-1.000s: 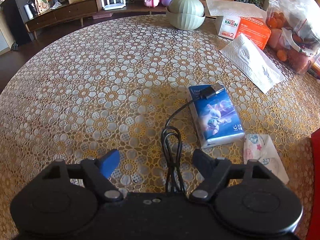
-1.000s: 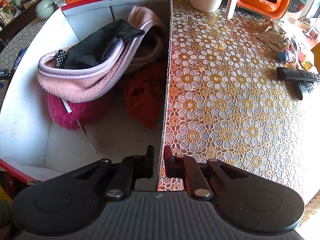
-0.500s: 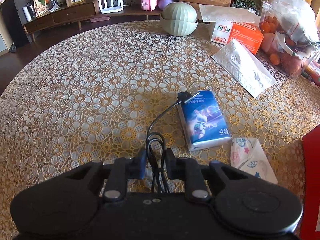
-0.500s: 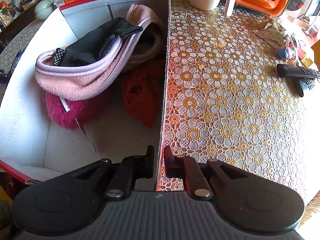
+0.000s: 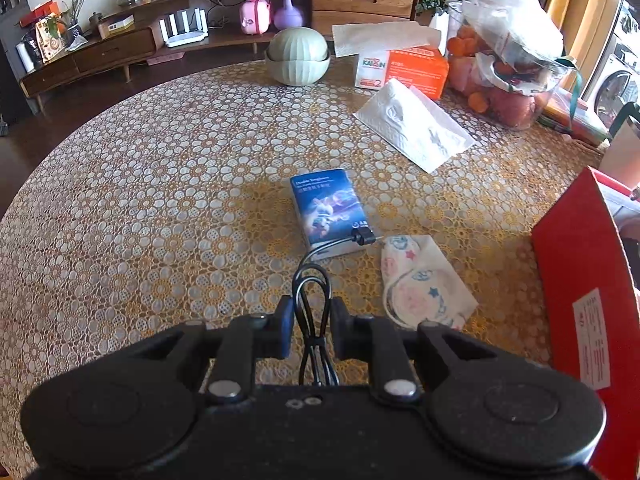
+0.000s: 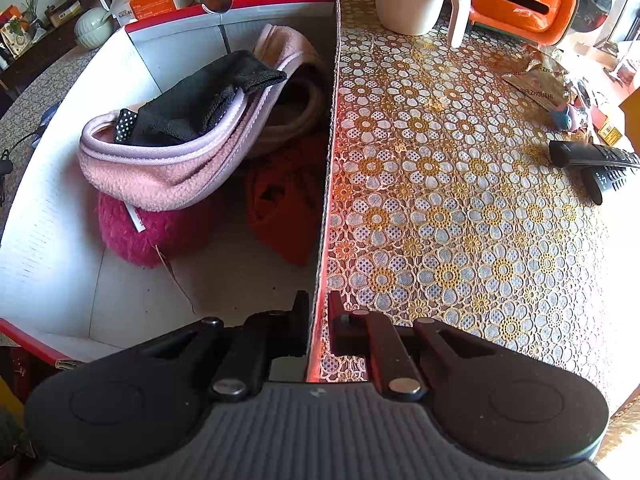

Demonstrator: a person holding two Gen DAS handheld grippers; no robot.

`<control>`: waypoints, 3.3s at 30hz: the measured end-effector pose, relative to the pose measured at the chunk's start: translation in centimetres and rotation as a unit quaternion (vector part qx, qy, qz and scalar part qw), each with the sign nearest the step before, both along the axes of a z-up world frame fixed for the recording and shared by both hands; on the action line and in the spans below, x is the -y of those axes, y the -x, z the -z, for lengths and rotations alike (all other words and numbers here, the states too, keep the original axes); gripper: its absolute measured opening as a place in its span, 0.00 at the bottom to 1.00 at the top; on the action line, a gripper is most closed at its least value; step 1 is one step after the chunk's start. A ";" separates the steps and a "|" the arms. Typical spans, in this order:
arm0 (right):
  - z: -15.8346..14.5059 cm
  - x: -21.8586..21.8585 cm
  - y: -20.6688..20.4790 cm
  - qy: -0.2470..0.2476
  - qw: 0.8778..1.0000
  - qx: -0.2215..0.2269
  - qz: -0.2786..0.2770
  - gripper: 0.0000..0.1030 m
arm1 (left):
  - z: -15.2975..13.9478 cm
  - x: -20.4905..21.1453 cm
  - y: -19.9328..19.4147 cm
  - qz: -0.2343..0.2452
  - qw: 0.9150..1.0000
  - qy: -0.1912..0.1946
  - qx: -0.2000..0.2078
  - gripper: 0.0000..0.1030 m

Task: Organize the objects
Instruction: 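Carry the black cable with the left gripper into the shoebox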

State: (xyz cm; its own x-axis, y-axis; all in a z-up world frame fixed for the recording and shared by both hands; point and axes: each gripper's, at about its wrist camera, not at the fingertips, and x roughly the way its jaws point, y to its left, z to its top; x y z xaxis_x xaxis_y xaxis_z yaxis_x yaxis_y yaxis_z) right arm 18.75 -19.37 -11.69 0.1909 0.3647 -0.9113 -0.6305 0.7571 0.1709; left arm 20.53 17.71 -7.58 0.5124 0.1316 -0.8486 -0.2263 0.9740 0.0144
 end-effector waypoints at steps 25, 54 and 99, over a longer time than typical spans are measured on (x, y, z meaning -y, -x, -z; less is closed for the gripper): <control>-2.6 1.9 0.2 -0.049 0.999 0.020 0.000 0.07 | -8.4 16.2 2.2 0.208 0.977 0.010 0.054 0.13; -2.6 1.9 0.2 -0.055 0.998 0.026 -0.008 0.06 | -5.7 20.5 1.6 0.238 0.971 -0.033 0.016 0.69; -2.4 2.0 0.1 -0.058 0.998 0.018 0.003 0.06 | -1.1 27.4 -5.7 0.273 0.962 0.010 -0.008 0.07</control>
State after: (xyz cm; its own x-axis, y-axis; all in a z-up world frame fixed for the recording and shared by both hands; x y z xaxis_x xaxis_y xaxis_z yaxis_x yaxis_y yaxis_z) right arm 18.65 -21.33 -9.32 0.2254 0.4666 -0.8553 -0.6333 0.7373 0.2353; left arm 26.26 -9.68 -6.43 0.4872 -0.1705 -0.8565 0.3201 0.9474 -0.0066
